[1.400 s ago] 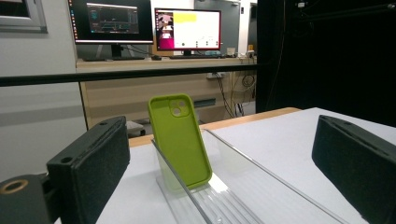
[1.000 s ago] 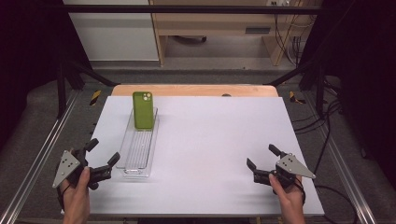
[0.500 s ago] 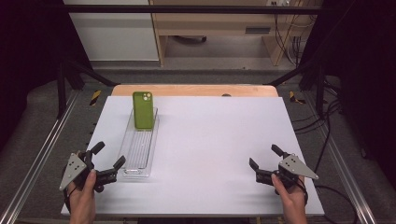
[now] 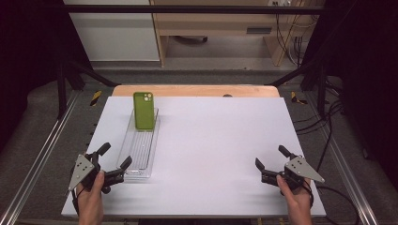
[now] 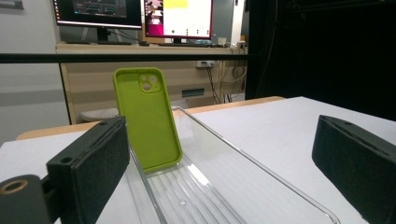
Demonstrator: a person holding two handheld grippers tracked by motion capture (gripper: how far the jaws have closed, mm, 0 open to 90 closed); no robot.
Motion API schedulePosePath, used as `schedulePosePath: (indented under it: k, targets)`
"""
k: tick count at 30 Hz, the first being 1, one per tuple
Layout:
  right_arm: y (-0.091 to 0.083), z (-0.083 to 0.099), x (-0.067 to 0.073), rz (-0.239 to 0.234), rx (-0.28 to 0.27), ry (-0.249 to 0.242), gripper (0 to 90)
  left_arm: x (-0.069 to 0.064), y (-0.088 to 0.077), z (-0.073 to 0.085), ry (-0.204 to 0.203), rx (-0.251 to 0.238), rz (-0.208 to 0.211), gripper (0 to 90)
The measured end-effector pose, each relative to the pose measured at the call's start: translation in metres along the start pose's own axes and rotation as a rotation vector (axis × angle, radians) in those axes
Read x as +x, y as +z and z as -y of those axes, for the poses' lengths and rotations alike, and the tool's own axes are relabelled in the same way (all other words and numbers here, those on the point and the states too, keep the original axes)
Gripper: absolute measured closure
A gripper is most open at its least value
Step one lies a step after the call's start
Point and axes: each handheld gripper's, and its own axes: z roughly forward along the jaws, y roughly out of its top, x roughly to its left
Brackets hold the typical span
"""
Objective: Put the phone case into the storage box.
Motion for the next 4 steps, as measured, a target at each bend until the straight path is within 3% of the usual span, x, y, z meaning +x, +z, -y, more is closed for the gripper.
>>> schedulePosePath:
  k: [4]
  targets:
    - [0.0014, 0.0027, -0.0024, 0.007, 0.011, 0.003, 2.7, -0.0017, 0.0021, 0.0008, 0.015, 0.007, -0.001, 3.5]
